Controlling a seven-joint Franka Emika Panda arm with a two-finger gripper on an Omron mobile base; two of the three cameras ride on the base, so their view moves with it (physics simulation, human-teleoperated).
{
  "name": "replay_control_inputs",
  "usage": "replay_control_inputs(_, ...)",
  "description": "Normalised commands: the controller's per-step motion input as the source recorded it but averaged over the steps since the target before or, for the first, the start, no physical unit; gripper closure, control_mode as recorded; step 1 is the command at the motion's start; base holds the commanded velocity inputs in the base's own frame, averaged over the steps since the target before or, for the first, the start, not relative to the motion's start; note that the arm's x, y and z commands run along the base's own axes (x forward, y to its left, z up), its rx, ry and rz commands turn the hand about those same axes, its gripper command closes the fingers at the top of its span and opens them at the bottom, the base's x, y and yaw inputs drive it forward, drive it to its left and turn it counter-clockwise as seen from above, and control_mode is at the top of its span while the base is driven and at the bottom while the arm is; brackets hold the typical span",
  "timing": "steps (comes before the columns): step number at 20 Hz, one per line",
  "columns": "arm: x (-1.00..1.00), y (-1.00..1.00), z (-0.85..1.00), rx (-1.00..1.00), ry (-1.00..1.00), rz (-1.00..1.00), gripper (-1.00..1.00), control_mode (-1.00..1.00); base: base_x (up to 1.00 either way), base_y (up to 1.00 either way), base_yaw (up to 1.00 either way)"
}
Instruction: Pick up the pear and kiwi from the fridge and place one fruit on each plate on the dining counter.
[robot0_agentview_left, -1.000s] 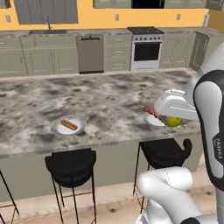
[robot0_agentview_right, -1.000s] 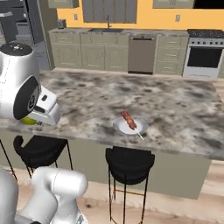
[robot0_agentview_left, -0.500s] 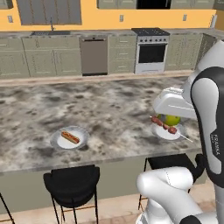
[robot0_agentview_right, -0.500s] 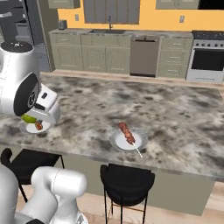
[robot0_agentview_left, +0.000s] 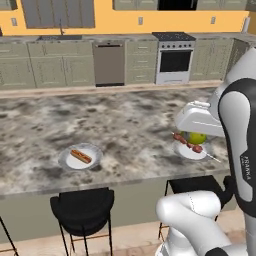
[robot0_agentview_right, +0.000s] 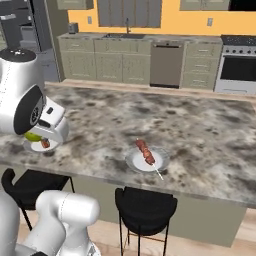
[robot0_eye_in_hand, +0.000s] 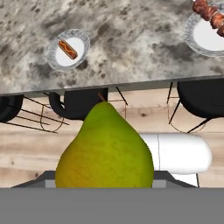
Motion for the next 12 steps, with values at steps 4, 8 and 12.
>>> replay_control_inputs(4,0.00,0.00,0.00,0.00,0.00,0.00,1.00,1.00,-0.42,-0.86,-0.12)
replay_control_inputs(8,0.00,0.00,0.00,0.00,0.00,0.00,1.00,1.00,-0.61,-0.85,-0.21)
replay_control_inputs(12,0.00,0.00,0.00,0.00,0.00,0.00,1.00,1.00,-0.58,-0.69,-0.28)
